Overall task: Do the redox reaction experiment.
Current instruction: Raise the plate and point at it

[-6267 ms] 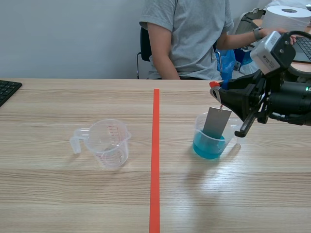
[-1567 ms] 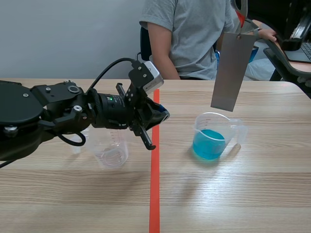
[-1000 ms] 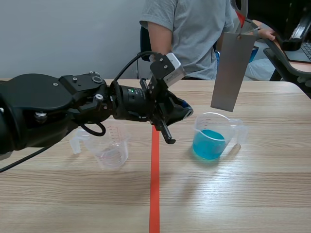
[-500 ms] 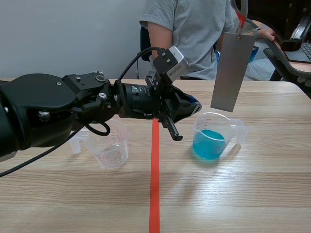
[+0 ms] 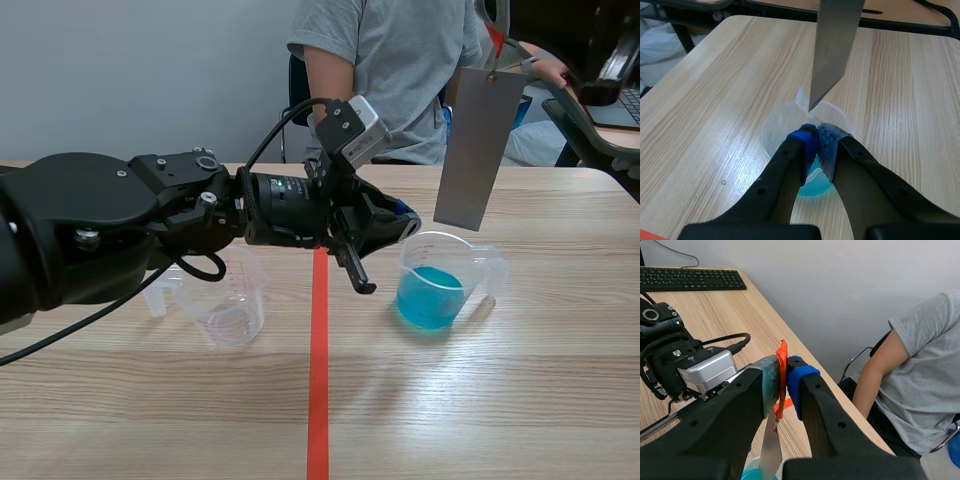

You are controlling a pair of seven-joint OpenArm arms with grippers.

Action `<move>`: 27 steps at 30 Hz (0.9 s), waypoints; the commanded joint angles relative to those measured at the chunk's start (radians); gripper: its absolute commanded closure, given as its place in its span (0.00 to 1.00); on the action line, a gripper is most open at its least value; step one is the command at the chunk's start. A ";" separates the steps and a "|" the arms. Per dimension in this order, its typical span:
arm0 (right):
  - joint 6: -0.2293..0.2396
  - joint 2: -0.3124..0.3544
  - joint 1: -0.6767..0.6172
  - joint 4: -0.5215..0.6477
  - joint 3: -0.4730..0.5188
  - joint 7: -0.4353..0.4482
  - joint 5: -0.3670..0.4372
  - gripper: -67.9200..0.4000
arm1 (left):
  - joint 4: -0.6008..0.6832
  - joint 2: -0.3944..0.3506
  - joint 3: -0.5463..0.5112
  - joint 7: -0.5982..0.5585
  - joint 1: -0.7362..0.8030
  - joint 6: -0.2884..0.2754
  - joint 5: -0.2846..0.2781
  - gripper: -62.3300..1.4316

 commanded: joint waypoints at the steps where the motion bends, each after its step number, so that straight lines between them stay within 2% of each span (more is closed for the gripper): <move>1: 0.006 0.016 0.015 0.006 0.014 0.014 0.012 0.97 | 0.022 0.016 -0.013 -0.013 -0.015 0.001 -0.011 0.91; 27: 0.006 0.016 0.015 0.006 0.014 0.014 0.012 0.97 | 0.022 -0.002 -0.014 -0.021 -0.009 0.002 -0.010 0.91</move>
